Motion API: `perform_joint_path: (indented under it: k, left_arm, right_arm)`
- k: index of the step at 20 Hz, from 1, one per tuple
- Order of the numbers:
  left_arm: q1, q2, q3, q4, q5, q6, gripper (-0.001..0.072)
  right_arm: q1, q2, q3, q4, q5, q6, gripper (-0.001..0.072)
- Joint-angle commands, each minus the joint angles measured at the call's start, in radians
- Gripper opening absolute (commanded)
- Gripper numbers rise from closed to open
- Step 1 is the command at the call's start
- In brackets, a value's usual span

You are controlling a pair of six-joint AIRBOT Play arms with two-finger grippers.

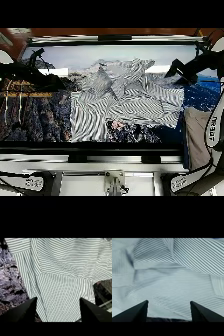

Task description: Fold the shirts.

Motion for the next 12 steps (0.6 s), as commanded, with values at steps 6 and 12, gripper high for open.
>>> perform_joint_path:
  k: [6, 12]
  left_arm:
    - [-0.026, -0.007, -0.317, 0.066, 0.105, 0.004, 0.0688]
    - [-0.139, -0.058, -0.414, 0.066, 0.246, 0.018, 0.0685]
  right_arm:
    - [-0.007, 0.015, 0.000, -0.150, 0.238, -0.134, 0.0634]
    - [-0.007, 0.015, 0.000, -0.090, 0.192, -0.150, 0.0634]
